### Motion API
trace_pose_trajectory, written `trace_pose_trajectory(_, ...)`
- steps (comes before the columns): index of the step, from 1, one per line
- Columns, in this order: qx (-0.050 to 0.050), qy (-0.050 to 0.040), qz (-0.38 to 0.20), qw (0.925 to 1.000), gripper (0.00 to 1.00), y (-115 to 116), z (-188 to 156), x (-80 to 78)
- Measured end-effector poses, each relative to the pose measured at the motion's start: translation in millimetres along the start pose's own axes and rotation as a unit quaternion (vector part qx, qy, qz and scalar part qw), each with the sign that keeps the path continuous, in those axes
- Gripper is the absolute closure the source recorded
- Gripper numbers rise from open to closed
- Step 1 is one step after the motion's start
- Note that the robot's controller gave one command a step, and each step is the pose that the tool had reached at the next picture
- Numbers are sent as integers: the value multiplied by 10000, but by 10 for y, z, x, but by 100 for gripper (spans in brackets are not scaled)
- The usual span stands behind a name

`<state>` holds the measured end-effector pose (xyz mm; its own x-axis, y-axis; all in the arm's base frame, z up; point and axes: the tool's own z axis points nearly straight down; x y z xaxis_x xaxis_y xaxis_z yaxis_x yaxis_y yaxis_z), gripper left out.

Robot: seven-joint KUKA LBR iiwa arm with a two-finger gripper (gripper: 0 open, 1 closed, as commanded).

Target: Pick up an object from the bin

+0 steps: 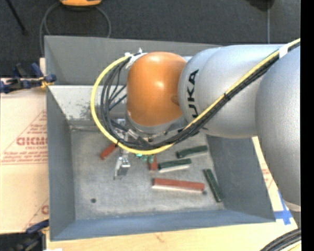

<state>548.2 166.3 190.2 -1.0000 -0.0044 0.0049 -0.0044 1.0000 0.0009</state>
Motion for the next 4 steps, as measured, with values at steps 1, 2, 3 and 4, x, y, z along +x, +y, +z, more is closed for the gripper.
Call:
trace_pose_trajectory(1, -7, -37, 17, 10000, 0, -7, -47, -17)
trace_pose_trajectory(2, -10, -101, -184, 9998, 0, -56, 292, -499)
trace_pose_trajectory(3, -33, -67, 274, 9996, 100, -234, 1095, -548)
trace_pose_trajectory(4, -34, -67, 281, 9996, 100, -234, 1095, -548)
